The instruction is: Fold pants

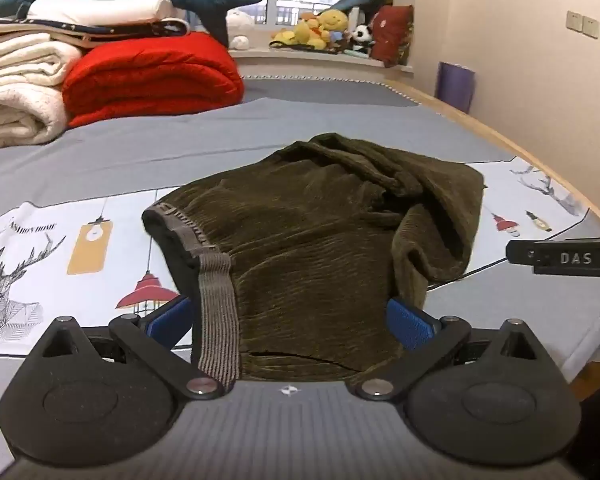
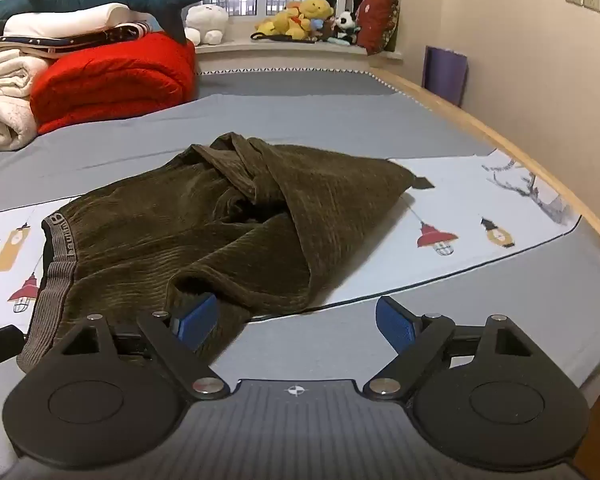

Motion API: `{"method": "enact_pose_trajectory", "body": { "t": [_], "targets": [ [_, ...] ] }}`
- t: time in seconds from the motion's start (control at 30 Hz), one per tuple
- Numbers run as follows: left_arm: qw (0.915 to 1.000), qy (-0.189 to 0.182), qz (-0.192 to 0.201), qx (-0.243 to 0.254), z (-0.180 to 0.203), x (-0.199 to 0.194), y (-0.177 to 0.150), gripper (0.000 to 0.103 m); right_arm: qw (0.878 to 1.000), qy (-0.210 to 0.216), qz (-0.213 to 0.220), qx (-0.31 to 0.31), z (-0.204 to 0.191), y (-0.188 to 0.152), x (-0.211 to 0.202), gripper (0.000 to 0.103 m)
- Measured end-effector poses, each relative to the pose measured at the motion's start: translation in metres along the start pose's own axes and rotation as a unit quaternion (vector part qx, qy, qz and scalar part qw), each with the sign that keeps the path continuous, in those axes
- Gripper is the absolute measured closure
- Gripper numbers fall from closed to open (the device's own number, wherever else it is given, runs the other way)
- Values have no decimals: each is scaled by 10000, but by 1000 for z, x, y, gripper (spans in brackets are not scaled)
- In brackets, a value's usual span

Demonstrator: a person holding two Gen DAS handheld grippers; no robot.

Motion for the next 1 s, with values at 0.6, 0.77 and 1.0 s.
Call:
{"method": "enact_pose_trajectory", "body": {
  "t": [0.6, 0.77, 1.0],
  "targets": [
    [9990, -64, -396, -196, -1, 11, -10, 0, 9999, 118, -98, 5, 0, -1, 2, 16],
    [9986, -106, -479, -218, 0, 13, -13, 0, 9998, 158, -100, -26, -3, -1, 1, 16],
    [9984, -120, -516, -216, 0, 15, -14, 0, 9997, 176, -102, -106, -6, -2, 2, 16]
  ]
}}
Point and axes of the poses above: each gripper's, at about its wrist camera, not at the fingertips, and x roughly the way its jaws point, z to its right, y to its top, the point moved 9 cm from there along x, roughly the way its jaws point, and after that the axes turned 5 degrees about y, right-handed, at the moved point
